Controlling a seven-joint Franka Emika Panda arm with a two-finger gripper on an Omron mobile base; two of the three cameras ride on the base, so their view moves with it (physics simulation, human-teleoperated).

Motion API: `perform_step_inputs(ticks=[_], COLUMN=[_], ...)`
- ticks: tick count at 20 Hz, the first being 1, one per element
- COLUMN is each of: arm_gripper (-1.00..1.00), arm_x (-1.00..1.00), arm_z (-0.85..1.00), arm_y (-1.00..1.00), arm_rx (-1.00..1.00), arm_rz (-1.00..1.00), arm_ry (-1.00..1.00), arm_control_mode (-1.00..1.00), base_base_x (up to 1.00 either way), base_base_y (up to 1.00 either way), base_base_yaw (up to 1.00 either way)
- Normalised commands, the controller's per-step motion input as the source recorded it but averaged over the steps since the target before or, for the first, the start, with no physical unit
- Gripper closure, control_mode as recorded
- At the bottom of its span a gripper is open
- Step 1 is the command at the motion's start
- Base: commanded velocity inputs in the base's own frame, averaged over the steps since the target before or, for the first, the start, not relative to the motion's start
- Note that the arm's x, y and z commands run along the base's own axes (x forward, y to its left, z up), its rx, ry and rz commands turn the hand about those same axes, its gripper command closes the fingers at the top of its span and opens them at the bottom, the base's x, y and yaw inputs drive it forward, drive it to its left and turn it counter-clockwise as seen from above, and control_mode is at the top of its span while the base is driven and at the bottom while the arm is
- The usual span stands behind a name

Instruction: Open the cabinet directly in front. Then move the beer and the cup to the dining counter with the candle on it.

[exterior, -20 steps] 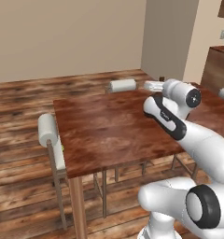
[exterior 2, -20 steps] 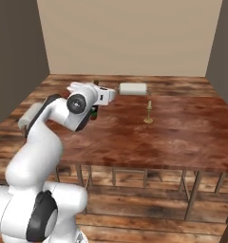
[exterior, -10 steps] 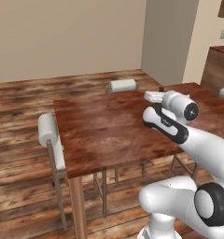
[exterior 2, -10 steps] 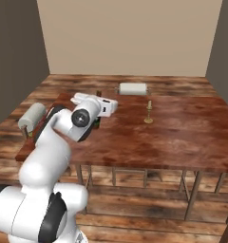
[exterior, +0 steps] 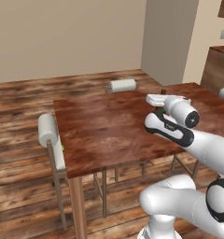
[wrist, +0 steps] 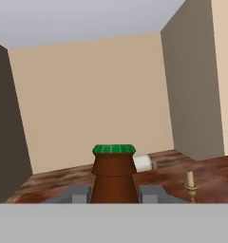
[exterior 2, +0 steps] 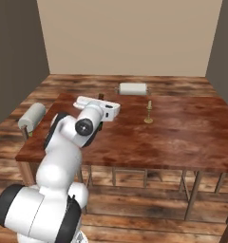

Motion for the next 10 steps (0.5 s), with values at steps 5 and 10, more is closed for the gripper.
perform_step_inputs(ticks=[5, 10], arm_gripper=[1.00, 1.00], arm_x=[0.02, 0.00], arm_z=[0.00, -0.02], arm_y=[-0.01, 0.00], arm_rx=[0.00, 0.00], arm_rz=[0.00, 0.00], arm_ry=[-0.11, -0.11], arm_control_mode=[-1.00, -1.00], base_base_x=[0.00, 0.00], base_base_y=[0.00, 0.00], base_base_yaw=[0.00, 0.00])
